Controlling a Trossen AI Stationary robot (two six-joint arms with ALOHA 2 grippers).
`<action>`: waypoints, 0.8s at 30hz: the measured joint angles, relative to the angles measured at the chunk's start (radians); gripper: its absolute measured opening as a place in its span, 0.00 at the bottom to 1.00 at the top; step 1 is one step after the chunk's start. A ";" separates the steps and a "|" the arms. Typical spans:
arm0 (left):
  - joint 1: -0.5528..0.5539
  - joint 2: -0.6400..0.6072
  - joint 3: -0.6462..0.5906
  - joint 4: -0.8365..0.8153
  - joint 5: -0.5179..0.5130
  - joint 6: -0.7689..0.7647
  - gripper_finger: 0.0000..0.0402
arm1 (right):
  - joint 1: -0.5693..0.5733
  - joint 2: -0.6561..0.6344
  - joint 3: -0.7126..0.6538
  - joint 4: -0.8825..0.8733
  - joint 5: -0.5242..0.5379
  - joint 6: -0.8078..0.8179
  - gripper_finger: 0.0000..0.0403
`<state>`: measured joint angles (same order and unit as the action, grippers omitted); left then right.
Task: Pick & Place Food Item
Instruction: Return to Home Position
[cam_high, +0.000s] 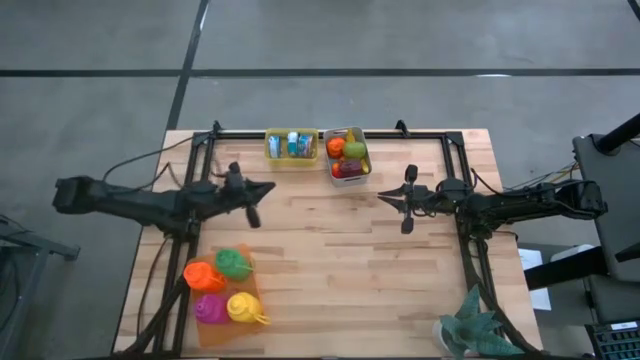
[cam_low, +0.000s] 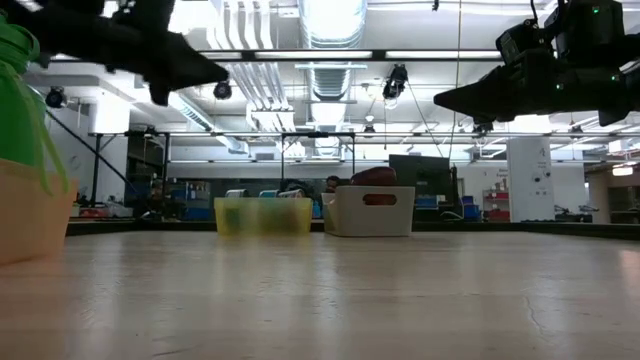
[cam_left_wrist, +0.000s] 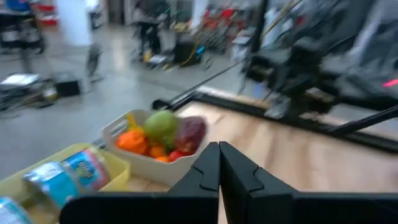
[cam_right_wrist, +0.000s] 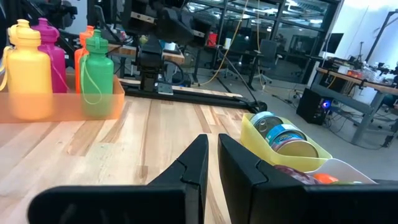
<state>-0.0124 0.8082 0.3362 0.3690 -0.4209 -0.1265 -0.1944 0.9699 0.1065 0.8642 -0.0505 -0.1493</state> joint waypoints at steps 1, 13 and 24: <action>0.000 -0.040 -0.034 0.026 0.025 0.001 0.01 | 0.000 0.000 0.000 0.000 0.000 0.000 0.08; -0.001 -0.464 -0.302 0.131 0.336 0.134 0.00 | 0.000 0.000 0.000 0.000 0.000 0.000 0.08; -0.002 -0.811 -0.332 -0.104 0.470 0.138 0.00 | 0.000 0.000 0.000 0.000 0.000 0.000 0.08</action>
<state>-0.0143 -0.0030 0.0045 0.2653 0.0488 0.0117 -0.1944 0.9703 0.1065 0.8640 -0.0502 -0.1493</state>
